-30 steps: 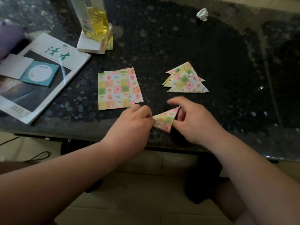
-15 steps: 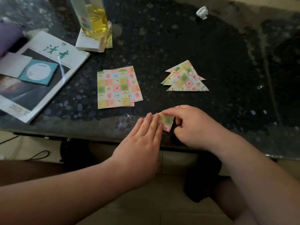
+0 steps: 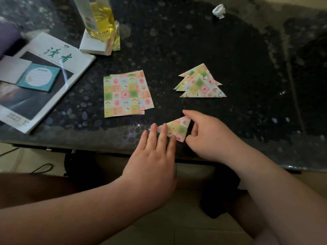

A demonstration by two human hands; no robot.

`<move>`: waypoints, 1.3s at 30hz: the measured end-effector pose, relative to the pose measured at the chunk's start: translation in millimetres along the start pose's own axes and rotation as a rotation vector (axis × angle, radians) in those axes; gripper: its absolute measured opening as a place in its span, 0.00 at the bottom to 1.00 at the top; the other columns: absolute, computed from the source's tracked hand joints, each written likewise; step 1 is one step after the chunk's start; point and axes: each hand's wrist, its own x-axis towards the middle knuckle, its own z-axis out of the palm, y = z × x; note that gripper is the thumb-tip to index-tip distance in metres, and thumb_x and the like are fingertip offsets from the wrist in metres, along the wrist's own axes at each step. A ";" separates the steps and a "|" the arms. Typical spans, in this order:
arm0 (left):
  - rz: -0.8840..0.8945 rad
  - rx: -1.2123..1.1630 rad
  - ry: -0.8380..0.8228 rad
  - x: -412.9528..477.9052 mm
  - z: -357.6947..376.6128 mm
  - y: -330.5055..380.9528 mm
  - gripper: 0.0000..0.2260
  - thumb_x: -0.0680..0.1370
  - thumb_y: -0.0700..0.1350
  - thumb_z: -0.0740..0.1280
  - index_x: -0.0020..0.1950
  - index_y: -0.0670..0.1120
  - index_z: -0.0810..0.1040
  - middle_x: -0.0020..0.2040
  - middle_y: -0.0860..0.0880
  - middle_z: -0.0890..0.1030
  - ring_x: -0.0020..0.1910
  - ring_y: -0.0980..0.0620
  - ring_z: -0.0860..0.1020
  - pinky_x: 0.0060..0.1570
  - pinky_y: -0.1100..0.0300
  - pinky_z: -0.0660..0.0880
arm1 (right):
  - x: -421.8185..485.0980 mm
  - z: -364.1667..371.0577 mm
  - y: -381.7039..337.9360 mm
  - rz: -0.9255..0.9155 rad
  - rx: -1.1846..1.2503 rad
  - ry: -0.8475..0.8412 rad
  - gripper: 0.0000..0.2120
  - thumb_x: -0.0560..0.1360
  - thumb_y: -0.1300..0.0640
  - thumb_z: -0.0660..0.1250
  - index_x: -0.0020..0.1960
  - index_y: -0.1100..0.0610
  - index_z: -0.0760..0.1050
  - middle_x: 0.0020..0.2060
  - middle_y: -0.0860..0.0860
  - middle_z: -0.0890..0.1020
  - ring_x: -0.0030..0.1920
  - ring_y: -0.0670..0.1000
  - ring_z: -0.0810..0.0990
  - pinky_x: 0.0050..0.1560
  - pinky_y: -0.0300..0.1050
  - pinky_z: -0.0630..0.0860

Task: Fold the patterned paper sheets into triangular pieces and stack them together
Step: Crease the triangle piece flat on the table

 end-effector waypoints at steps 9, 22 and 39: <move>0.058 -0.020 0.021 3.2 1.7 0.3 0.44 0.82 0.67 0.50 0.80 0.38 0.32 0.79 0.35 0.29 0.78 0.36 0.28 0.79 0.41 0.38 | 19.2 -0.9 2.7 0.180 0.536 0.229 0.17 0.77 0.62 0.73 0.63 0.52 0.76 0.35 0.50 0.86 0.34 0.49 0.85 0.29 0.38 0.79; 0.112 -0.095 0.177 8.5 7.8 -5.8 0.45 0.80 0.67 0.57 0.83 0.39 0.42 0.82 0.36 0.38 0.81 0.37 0.35 0.80 0.44 0.39 | 27.4 5.5 4.3 0.147 0.417 0.260 0.20 0.76 0.59 0.76 0.65 0.51 0.76 0.38 0.47 0.86 0.31 0.43 0.84 0.34 0.39 0.76; -0.059 -0.550 0.339 27.8 -24.3 -36.9 0.31 0.79 0.54 0.69 0.79 0.52 0.62 0.74 0.53 0.69 0.72 0.51 0.66 0.73 0.55 0.62 | 23.8 -1.1 5.9 0.136 0.597 0.240 0.20 0.77 0.60 0.75 0.64 0.48 0.73 0.38 0.49 0.85 0.30 0.43 0.82 0.30 0.37 0.75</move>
